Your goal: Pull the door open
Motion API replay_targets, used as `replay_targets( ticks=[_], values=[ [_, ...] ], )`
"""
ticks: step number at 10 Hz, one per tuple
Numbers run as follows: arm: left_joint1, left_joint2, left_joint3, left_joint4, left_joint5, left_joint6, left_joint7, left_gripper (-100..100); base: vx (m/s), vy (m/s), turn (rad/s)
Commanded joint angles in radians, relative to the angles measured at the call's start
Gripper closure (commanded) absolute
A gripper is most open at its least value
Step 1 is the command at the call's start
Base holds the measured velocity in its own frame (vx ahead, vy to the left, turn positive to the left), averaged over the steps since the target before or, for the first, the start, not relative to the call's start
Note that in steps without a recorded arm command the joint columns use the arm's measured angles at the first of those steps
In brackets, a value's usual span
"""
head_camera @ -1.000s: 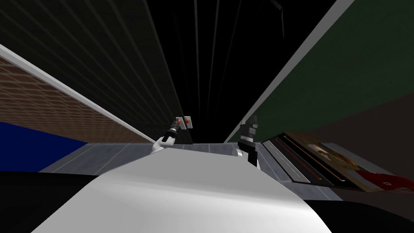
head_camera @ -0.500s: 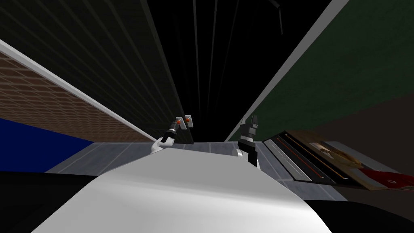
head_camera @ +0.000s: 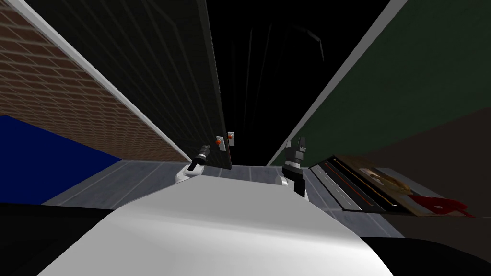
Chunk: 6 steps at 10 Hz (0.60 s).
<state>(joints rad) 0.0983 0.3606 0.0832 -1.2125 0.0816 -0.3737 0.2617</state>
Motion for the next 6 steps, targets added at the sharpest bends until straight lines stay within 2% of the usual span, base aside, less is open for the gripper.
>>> replay_targets(
  ticks=[1,5,6],
  values=[
    [0.011,0.002,-0.018,-0.029,-0.001,0.001,0.01,-100,-0.172,-0.016,-0.074],
    [0.03,0.015,-0.076,-0.089,-0.006,-0.009,0.041,-100,-0.156,-0.016,-0.085],
    [0.028,0.012,-0.066,-0.077,-0.005,-0.009,0.035,-100,-0.078,-0.001,-0.019]
  ],
)
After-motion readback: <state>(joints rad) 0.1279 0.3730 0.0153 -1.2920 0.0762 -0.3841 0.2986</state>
